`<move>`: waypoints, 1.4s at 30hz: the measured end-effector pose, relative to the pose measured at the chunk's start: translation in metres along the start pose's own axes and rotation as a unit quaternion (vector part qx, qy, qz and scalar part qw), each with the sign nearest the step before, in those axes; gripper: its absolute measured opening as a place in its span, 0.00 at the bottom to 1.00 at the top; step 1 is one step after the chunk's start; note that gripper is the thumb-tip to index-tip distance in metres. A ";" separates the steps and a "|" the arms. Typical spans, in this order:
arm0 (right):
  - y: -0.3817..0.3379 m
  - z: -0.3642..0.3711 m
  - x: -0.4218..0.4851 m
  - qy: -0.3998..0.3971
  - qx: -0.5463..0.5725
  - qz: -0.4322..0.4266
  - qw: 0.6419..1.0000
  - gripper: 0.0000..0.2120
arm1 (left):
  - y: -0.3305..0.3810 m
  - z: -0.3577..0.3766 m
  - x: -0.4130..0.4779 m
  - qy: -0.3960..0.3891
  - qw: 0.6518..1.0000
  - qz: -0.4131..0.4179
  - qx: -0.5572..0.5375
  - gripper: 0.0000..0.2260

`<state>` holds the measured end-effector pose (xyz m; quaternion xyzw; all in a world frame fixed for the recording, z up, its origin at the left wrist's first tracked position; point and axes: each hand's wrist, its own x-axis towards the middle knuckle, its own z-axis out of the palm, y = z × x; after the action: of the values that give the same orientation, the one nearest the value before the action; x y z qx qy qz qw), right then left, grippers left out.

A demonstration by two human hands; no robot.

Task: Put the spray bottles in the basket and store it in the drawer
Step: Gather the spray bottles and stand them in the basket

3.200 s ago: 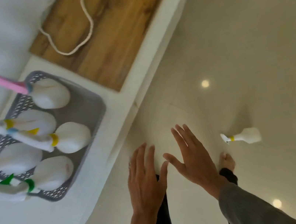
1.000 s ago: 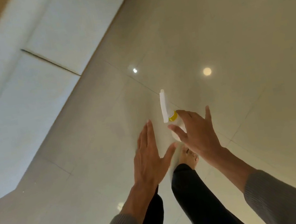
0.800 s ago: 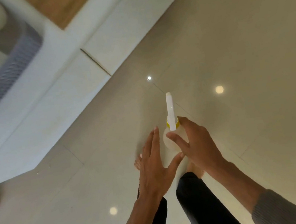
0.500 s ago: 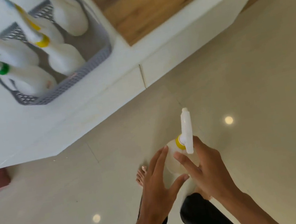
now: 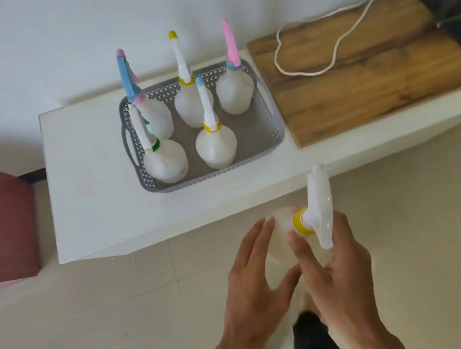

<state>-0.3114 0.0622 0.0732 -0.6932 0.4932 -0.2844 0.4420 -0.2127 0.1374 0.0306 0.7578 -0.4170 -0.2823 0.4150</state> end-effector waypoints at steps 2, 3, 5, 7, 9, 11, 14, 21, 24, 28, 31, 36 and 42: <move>-0.007 0.004 0.030 0.014 -0.011 -0.036 0.999 0.18 | 0.002 0.002 0.026 0.029 1.000 0.009 -0.006 0.35; -0.010 0.005 0.045 0.022 -0.017 -0.054 0.998 0.17 | 0.004 0.003 0.040 0.041 0.999 0.010 -0.006 0.34; -0.010 0.009 0.076 0.034 -0.033 -0.086 0.995 0.17 | 0.008 0.008 0.070 0.060 0.998 0.009 -0.002 0.34; -0.007 0.011 0.106 0.042 -0.041 -0.104 0.993 0.17 | 0.011 0.013 0.100 0.084 0.996 0.010 0.008 0.33; -0.003 0.011 0.135 0.042 -0.030 -0.103 0.993 0.17 | 0.015 0.019 0.129 0.107 0.994 0.012 0.018 0.33; -0.001 0.011 0.162 0.039 -0.016 -0.099 0.994 0.17 | 0.019 0.024 0.155 0.119 0.993 0.012 0.024 0.33; 0.000 0.014 0.192 0.019 -0.014 -0.105 0.994 0.16 | 0.019 0.028 0.187 0.121 0.992 -0.008 0.041 0.33; 0.003 0.033 0.237 -0.015 -0.033 -0.105 0.994 0.17 | 0.010 0.026 0.234 0.123 0.990 -0.026 0.058 0.32; 0.006 0.042 0.244 -0.030 -0.048 -0.102 0.993 0.19 | 0.004 0.022 0.242 0.097 0.991 -0.041 0.077 0.32; 0.016 0.051 0.247 -0.035 -0.062 -0.081 0.994 0.18 | -0.004 0.019 0.244 0.054 0.992 -0.059 0.095 0.33; 0.025 0.056 0.247 -0.037 -0.061 -0.073 0.995 0.16 | -0.011 0.018 0.247 0.023 0.991 -0.071 0.113 0.33; 0.034 0.063 0.245 -0.035 -0.074 -0.067 0.994 0.19 | -0.018 0.024 0.249 -0.005 0.989 -0.073 0.126 0.33; 0.039 0.072 0.246 -0.047 -0.069 -0.060 0.995 0.20 | -0.031 0.023 0.255 -0.015 0.990 -0.069 0.119 0.31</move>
<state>-0.1824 -0.1485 -0.0043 -0.7629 0.4483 -0.2427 0.3976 -0.0928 -0.0831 -0.0284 0.8244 -0.4003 -0.2702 0.2951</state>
